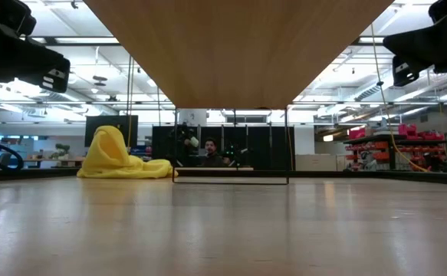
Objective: Stack small to large cups/mugs on shelf
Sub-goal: Return to Home Position
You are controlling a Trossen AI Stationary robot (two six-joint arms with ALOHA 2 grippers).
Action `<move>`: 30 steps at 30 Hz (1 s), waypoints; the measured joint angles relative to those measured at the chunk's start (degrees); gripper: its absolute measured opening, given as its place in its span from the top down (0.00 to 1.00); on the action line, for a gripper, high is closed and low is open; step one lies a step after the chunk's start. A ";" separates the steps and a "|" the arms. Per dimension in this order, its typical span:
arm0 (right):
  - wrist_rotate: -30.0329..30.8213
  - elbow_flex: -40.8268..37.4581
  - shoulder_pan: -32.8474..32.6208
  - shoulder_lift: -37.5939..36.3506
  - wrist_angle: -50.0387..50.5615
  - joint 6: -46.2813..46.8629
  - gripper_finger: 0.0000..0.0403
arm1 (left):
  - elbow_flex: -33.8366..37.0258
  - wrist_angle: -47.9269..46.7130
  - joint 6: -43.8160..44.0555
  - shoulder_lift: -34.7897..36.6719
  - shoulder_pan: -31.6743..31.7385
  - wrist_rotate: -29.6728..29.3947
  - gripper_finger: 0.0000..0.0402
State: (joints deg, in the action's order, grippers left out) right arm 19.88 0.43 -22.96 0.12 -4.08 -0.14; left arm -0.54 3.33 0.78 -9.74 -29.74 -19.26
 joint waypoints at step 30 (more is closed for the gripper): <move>-0.02 0.02 -0.03 0.00 0.00 -0.02 0.97 | 0.09 3.35 -2.51 0.00 0.00 -1.10 0.93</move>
State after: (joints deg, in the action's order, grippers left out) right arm 19.86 0.45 -22.99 0.12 -4.08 -0.16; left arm -0.45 6.68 -1.74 -9.74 -29.74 -20.36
